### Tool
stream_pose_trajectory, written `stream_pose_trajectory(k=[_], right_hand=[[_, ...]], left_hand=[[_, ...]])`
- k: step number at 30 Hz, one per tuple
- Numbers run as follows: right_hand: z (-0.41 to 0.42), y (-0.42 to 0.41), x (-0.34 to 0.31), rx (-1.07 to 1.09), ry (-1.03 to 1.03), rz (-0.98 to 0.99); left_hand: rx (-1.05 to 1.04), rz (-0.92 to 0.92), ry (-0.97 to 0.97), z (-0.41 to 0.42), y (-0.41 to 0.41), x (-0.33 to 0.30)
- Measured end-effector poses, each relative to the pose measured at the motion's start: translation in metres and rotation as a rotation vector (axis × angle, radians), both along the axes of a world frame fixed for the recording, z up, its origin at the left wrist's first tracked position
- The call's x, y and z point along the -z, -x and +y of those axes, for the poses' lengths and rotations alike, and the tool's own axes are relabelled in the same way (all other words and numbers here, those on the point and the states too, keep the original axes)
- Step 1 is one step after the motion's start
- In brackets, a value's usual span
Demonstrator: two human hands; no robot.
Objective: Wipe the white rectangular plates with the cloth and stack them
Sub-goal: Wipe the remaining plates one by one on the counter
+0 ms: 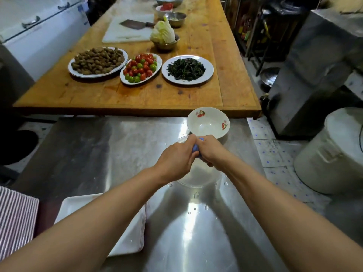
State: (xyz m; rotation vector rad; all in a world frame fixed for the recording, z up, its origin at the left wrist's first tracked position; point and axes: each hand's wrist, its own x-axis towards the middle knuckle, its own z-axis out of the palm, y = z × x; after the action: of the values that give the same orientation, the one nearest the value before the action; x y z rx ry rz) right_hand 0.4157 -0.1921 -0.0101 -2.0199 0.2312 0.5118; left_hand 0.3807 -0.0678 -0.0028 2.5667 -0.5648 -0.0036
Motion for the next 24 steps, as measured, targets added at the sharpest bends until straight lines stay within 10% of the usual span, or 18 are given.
stream_pose_trajectory(k=[13,20,24], right_hand=[[-0.003,-0.005,0.009,0.064,-0.083,0.020],[-0.017,0.010,-0.014,-0.063,-0.292,0.099],[-0.028,0.024,-0.017,-0.267,-0.200,-0.231]], left_hand=[[0.070,-0.111,0.007,0.004,-0.014,0.017],[-0.165,0.246,0.228,0.006,-0.016,0.006],[-0.304,0.882,0.778,0.011,-0.018,-0.011]])
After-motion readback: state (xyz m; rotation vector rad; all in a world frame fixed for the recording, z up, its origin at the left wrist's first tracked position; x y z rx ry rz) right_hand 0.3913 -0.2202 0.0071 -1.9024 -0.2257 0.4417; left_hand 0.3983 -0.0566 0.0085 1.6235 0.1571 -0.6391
